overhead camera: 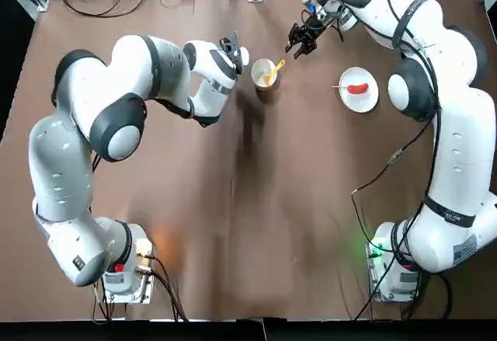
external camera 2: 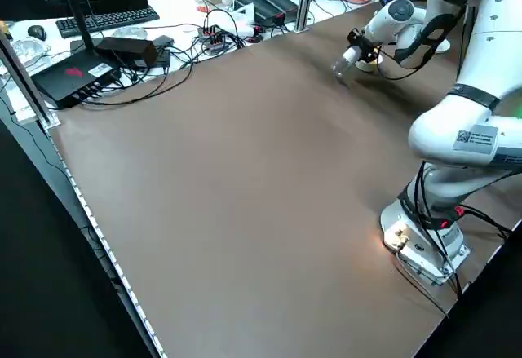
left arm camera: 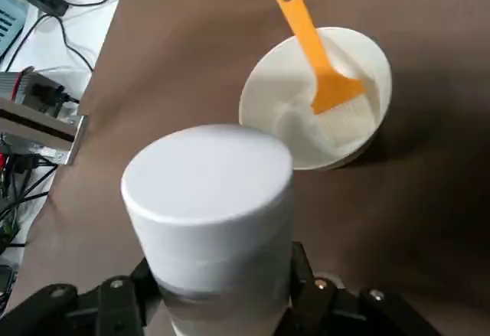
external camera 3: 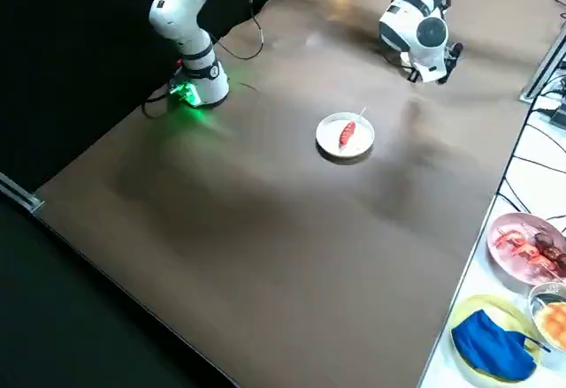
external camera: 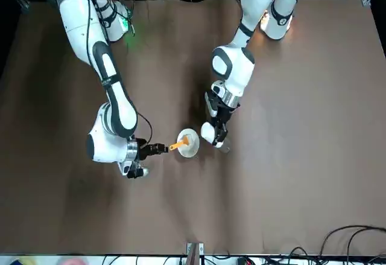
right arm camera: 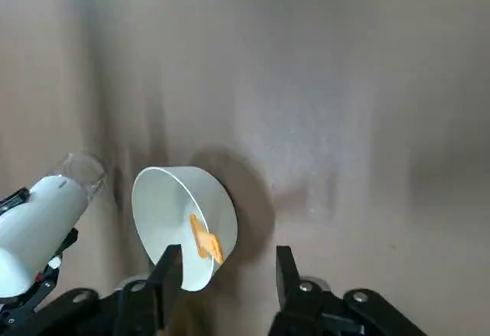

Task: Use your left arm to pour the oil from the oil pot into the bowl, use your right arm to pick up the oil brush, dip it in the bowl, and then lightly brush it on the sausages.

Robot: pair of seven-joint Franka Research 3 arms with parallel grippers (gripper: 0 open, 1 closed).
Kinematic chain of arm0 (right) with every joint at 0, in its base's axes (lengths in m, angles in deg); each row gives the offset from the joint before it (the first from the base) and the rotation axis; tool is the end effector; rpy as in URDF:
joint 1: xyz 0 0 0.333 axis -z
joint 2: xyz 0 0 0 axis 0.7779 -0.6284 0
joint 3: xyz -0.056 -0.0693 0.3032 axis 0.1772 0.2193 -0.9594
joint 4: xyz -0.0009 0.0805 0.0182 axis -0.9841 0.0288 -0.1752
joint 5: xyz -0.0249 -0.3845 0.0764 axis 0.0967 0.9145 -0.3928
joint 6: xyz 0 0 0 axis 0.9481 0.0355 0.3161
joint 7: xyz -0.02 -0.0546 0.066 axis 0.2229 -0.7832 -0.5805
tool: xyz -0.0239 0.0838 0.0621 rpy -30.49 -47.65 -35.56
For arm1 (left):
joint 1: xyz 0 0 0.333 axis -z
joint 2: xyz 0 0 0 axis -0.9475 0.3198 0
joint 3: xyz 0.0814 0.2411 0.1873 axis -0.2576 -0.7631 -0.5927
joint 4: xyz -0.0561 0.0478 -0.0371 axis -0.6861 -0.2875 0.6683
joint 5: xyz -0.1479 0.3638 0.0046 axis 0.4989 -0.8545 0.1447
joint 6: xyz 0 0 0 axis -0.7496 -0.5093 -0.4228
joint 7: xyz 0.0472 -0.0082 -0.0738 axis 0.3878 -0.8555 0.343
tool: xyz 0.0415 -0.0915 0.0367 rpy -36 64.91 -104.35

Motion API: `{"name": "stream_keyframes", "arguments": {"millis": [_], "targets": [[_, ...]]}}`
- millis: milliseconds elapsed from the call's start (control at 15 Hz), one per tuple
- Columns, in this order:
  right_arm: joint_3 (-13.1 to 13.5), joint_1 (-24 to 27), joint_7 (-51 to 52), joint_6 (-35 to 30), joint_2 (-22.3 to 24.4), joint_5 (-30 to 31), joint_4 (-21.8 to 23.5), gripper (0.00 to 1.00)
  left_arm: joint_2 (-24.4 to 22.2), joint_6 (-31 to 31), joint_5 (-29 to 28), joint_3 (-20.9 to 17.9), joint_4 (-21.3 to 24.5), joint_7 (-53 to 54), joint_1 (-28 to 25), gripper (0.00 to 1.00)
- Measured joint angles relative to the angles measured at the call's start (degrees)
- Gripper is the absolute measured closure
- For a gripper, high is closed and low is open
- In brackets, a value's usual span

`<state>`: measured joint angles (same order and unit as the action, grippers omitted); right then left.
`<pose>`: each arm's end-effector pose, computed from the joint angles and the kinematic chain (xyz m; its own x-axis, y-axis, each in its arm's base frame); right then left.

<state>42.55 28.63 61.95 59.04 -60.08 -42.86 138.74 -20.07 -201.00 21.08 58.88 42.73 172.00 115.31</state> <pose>0.6617 0.2663 0.2225 0.9897 0.0844 -0.1152 -0.0071 -0.7766 -0.6300 0.4955 -0.3750 0.2343 -0.0212 -0.9020 0.4312 -0.8519 -0.2095 -0.4800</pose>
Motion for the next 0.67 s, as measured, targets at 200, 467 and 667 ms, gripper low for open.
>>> {"name": "stream_keyframes", "arguments": {"millis": [200,467,667], "targets": [[-0.9,0.0,1.3,0.1,-1.0,-0.8,-0.1,0.47,3.3,-1.4,-0.6,-3.1,-1.8,0.0,3.7,0.34],[-1.5,0.0,1.9,0.1,-1.2,-1.1,-0.3,0.48,4.8,-1.9,-0.8,-6.1,-2.9,0.2,6.9,0.34],[-1.6,-0.1,3.1,0.1,-1.5,-1.2,-0.3,0.53,5.4,-2.0,-0.8,-7.2,-3.2,0.5,8.2,0.34]]}}
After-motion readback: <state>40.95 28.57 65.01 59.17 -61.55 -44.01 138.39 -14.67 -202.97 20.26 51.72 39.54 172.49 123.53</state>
